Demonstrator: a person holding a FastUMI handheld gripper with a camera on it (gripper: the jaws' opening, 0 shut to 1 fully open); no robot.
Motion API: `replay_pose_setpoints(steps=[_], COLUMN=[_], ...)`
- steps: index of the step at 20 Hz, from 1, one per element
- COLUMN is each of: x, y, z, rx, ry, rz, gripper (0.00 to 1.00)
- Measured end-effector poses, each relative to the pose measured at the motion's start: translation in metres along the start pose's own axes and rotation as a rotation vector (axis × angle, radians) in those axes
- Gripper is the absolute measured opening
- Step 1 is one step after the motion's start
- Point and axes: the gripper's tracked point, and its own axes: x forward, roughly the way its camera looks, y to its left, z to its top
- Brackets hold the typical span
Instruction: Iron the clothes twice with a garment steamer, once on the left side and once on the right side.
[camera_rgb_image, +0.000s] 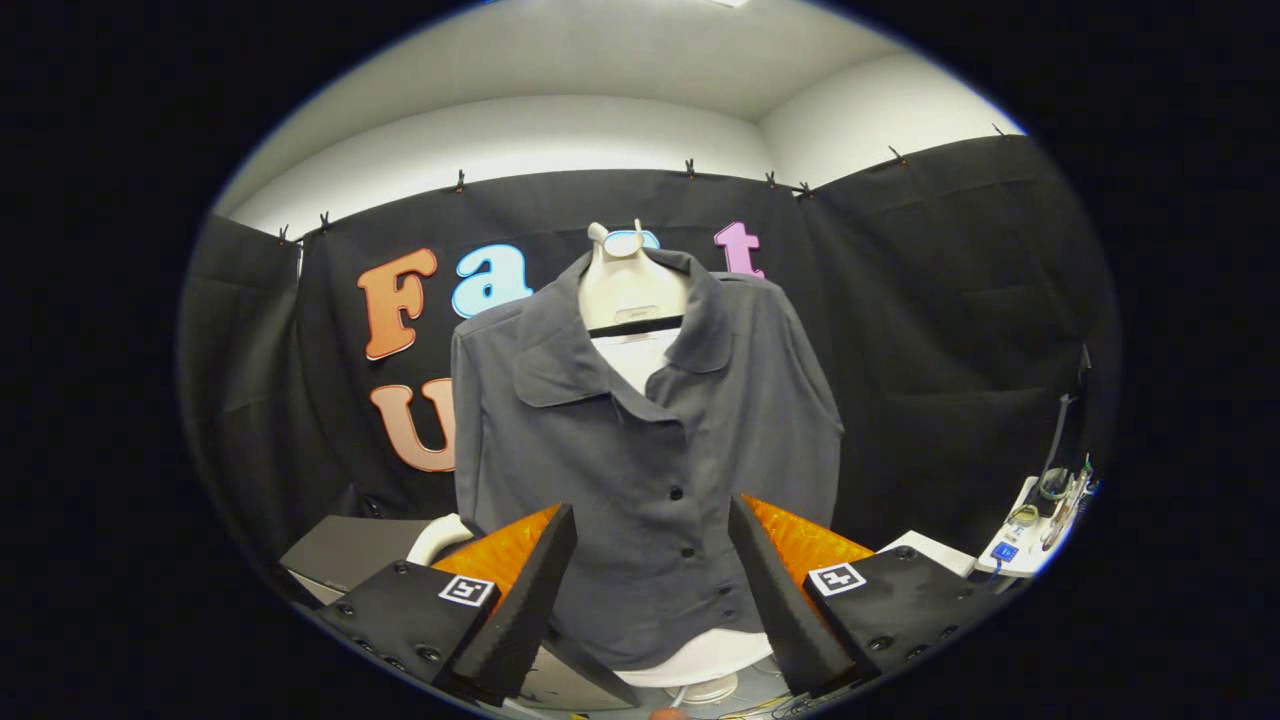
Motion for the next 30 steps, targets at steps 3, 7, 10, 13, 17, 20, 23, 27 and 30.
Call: replay_pose_setpoints(steps=[3, 7, 10, 13, 17, 20, 23, 27, 30], x=[0.011, 0.022, 0.028, 0.037, 0.046, 0.051, 0.064, 0.08, 0.1], y=[0.038, 0.094, 0.14, 0.171, 0.218, 0.255, 0.286, 0.316, 0.333], z=[-0.01, -0.024, -0.039, -0.052, -0.071, -0.082, -0.098, -0.129, -0.162], rx=[-0.027, -0.027, -0.011, -0.02, -0.054, -0.069, -0.095, -0.133, -0.177], ry=[0.04, 0.098, 0.16, 0.223, 0.297, 0.344, 0.387, 0.475, 0.552], rz=[0.064, 0.159, 0.248, 0.292, 0.35, 0.405, 0.436, 0.437, 0.424], gripper=[0.98, 0.98, 0.98, 0.98, 0.98, 0.99, 0.98, 0.98, 0.99])
